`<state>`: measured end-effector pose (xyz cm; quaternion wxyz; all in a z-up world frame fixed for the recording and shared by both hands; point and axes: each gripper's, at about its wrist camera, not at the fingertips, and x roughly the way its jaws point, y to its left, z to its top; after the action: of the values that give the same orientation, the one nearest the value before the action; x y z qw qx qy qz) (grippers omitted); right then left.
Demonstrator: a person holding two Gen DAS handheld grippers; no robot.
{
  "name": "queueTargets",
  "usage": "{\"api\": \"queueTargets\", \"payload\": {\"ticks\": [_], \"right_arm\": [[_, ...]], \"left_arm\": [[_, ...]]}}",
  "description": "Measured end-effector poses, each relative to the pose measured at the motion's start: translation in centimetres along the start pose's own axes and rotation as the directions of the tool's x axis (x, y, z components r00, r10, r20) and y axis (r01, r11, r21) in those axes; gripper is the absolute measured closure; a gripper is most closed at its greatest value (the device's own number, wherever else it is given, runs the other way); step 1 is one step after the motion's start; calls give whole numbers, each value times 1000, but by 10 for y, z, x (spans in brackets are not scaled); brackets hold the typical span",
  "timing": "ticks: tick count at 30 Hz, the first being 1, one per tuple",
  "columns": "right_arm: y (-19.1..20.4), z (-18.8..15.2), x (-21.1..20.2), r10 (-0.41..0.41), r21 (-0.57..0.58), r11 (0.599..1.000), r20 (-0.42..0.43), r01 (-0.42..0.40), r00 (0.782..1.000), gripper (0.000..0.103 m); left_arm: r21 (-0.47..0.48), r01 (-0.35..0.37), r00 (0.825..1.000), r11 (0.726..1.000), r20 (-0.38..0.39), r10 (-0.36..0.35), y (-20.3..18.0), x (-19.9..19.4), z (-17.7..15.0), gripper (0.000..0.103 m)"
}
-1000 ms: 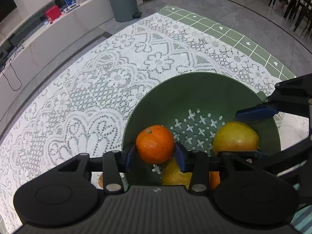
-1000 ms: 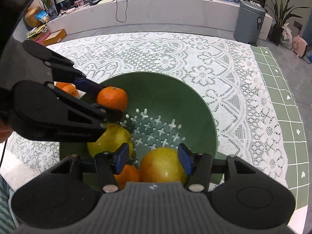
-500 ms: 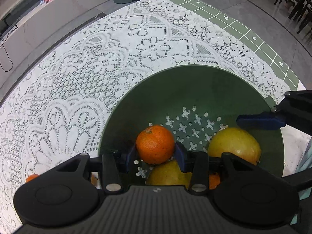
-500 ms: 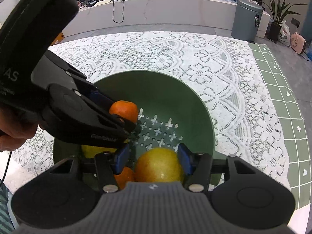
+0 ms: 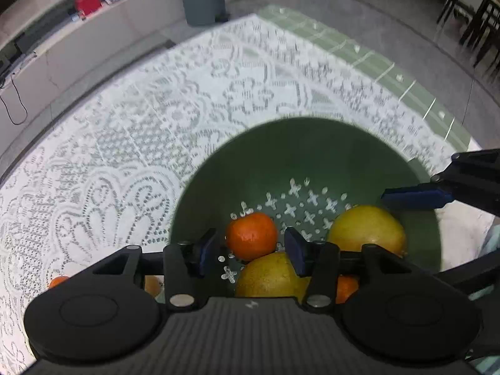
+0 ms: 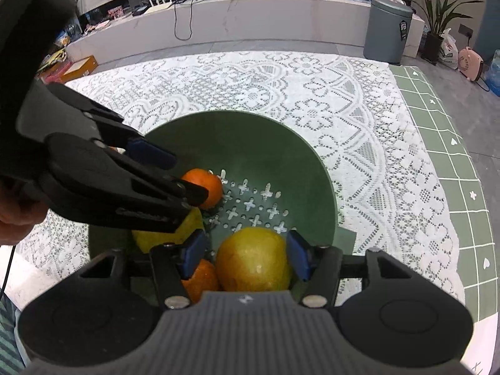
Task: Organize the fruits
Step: 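Lift both tools out of the colander toward the remaining oranges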
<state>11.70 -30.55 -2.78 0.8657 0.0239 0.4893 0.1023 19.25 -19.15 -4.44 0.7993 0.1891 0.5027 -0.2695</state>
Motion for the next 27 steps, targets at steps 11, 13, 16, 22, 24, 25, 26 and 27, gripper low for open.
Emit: {"api": "queueTargets", "payload": {"ticks": [11,13,16,22,24,25,26,27], "right_arm": [[19,-28,-37,-21,126,992,123,5,992,34],[27,-32,-43,-40,125,992,151,21,988,31],[40,-36,-49,-65,107,993,201,44,977,20],[69,-49,-60,-77,99,994,277,51,958,20],[78,-54,-60,-76,113,993,303,44,950,20],[83,-56,-60,-76,119,992,318,39,945,20],[86,-58,-59,-75,120,992,327,37,942,20],[90,-60,-59,-73,117,993,338,36,938,20]], "left_arm": [[-191,34,987,981,163,-2,16,-49,-50,42],[-219,25,985,975,175,14,18,-55,-61,42],[-253,22,980,967,198,29,23,-65,-76,42],[-297,6,967,955,245,71,31,-88,-106,42],[-306,-5,963,952,254,86,35,-95,-117,42],[-313,-16,961,950,258,101,37,-98,-123,42],[-321,-30,958,947,260,118,39,-100,-129,42],[-327,-40,956,944,262,132,41,-102,-135,42]]}}
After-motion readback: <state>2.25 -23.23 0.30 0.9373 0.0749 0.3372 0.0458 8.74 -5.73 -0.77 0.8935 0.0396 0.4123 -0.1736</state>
